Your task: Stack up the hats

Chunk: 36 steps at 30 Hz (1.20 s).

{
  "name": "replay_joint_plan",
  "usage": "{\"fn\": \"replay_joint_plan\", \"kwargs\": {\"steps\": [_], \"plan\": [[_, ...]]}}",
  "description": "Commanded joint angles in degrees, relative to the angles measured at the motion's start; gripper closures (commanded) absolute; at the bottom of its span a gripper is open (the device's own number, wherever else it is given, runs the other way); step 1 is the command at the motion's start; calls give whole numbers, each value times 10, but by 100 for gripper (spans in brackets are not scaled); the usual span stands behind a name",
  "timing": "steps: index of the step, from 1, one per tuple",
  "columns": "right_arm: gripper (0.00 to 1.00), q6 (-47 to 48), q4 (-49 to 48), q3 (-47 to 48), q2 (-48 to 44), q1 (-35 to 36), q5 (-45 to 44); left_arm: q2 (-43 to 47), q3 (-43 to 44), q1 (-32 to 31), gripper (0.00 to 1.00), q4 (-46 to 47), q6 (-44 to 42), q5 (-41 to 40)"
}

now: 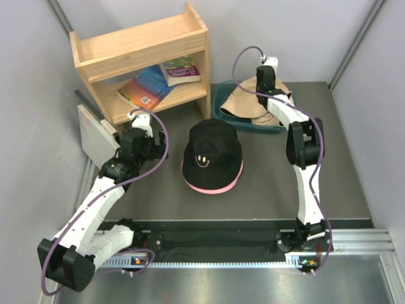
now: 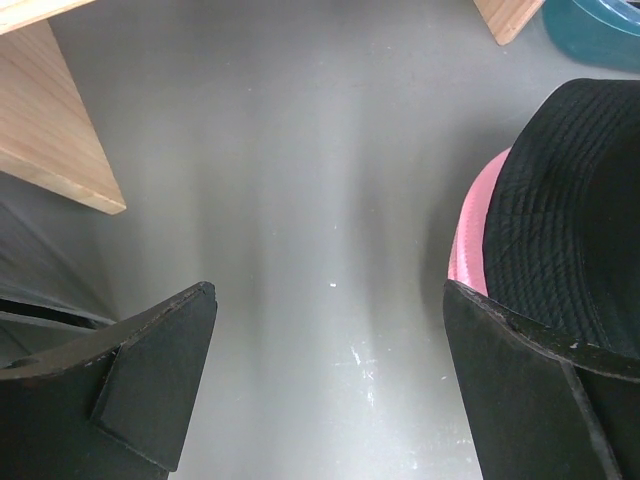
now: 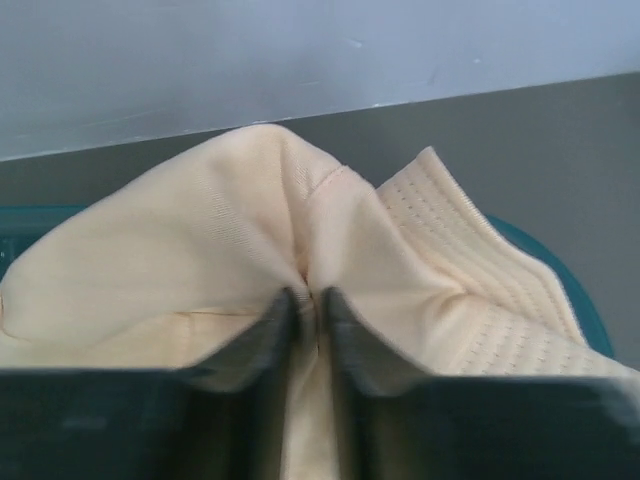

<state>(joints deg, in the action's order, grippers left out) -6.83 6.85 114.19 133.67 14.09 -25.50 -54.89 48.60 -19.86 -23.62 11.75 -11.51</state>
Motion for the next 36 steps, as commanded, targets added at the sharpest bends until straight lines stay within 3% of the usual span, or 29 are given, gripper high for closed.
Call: {"fn": "replay_joint_plan", "kwargs": {"steps": [1,6,14,19,23,27,32,36], "plan": [[100,17,-50,38,-8,-14,3,6,-4,3,1,23,-12,-11],[100,23,-11,42,-56,-13,52,23,-6,3,1,29,-17,-2],[100,-37,24,-30,-272,-11,170,86,19,3,4,73,-13,44],[100,-62,34,-79,-394,8,224,106,34,3,4,94,42,88],[100,-91,4,-138,-480,22,268,106,36,3,3,103,72,92],[100,-126,-29,-200,-552,52,330,100,40,3,1,90,67,41],[100,-150,-64,-258,-595,107,363,98,51,3,1,80,85,56],[100,-181,-146,-357,-613,139,408,116,64,4,1,89,100,68]]}}
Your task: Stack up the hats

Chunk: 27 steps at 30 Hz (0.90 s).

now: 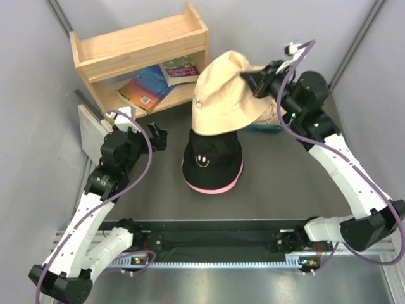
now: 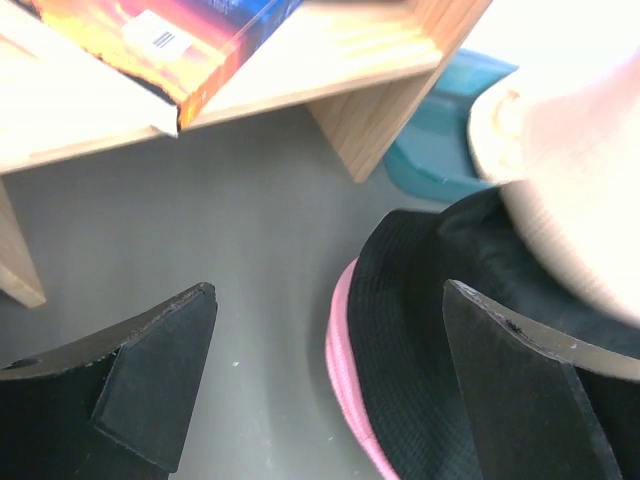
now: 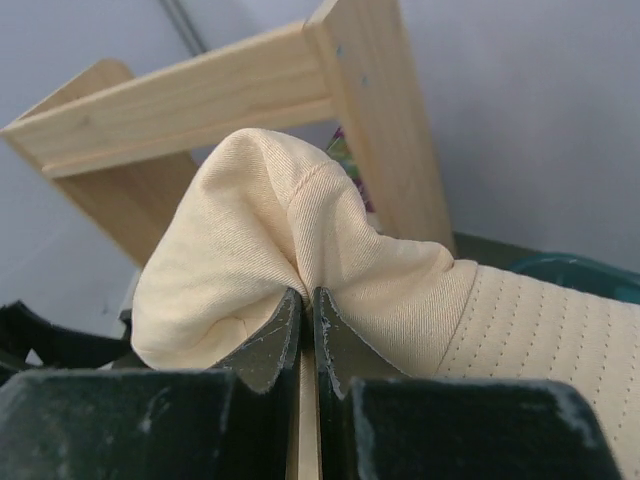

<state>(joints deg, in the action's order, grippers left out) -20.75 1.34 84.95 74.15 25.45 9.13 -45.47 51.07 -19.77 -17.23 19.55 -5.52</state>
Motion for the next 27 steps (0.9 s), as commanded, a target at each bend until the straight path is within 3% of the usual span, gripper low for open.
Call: {"fn": "replay_joint_plan", "kwargs": {"steps": [1,9,27], "plan": [[100,-62,-119,-77,-17,28,74,29,44,3,1,26,24,2],[100,-130,-184,-162,-23,65,133,72,60,3,1,4,15,-27],[100,-118,-95,-317,-125,29,116,53,-28,3,1,76,75,52]]}}
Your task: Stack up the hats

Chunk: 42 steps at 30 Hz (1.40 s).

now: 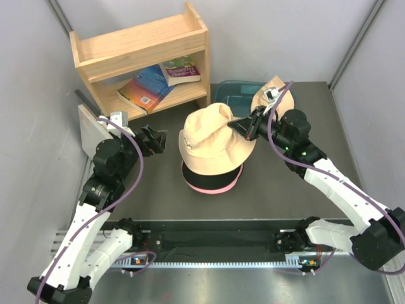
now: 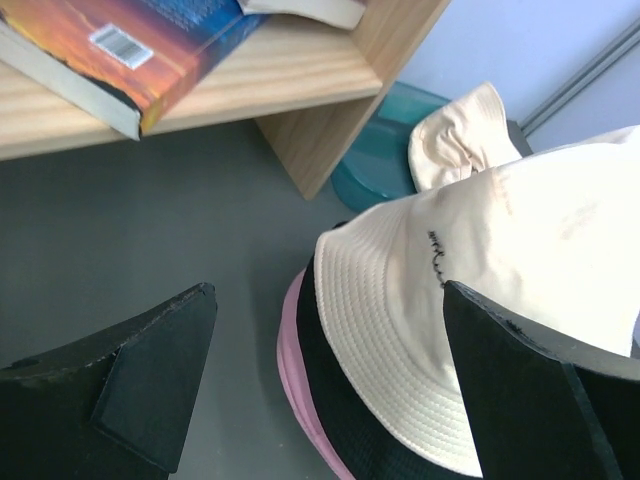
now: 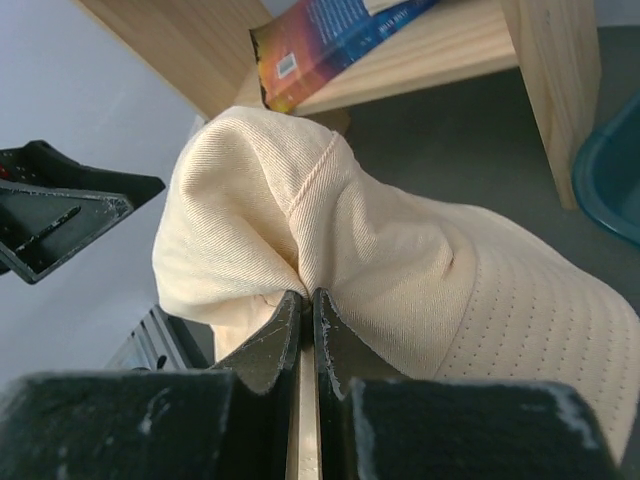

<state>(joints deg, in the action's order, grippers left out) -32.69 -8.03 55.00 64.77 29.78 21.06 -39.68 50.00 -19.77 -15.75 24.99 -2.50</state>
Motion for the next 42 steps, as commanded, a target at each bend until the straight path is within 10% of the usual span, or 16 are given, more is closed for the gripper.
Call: {"fn": "replay_joint_plan", "kwargs": {"steps": [1,31,42], "plan": [[100,1,0,-29,-34,-19,-2,-7,-31,3,1,81,27,22],[100,6,-71,-118,-32,-80,69,-143,-234,3,18,520,255,131],[100,10,-64,-119,-34,-80,84,-203,-242,3,47,617,298,134]]}}
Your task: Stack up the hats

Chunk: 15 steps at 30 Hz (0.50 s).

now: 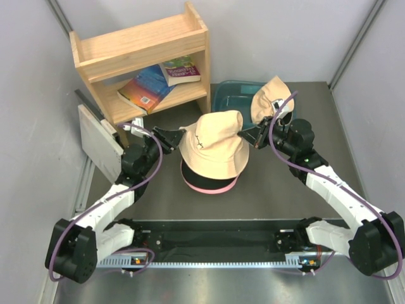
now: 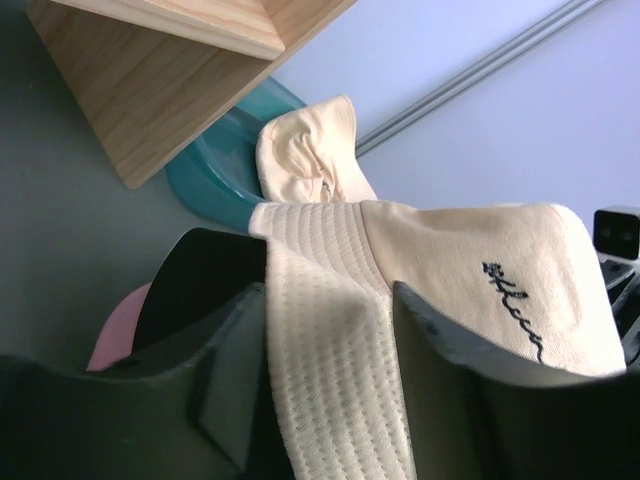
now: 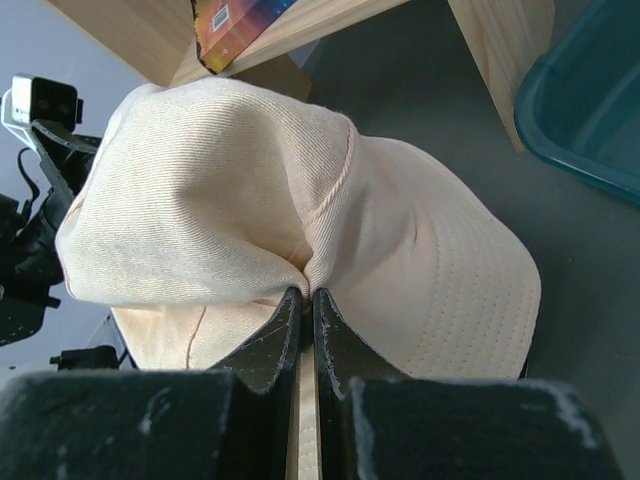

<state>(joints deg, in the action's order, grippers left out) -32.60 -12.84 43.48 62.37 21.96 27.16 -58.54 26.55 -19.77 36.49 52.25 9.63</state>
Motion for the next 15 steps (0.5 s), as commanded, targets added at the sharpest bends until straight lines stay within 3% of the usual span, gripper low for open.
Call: {"fn": "replay_joint_plan", "kwargs": {"steps": [1,9,12,14,15], "plan": [[100,10,-14,-3,-10,-1,24,-21,-7,3,50,100,29,16],[100,10,-13,-6,-12,-1,27,-35,-9,3,76,108,44,26],[100,9,-10,-5,-13,-2,30,-34,-8,3,94,102,44,22],[96,6,0,-3,-18,-2,27,-32,-8,3,100,83,42,15],[89,8,4,-3,-27,-2,24,-32,-8,3,100,78,42,12]]}}
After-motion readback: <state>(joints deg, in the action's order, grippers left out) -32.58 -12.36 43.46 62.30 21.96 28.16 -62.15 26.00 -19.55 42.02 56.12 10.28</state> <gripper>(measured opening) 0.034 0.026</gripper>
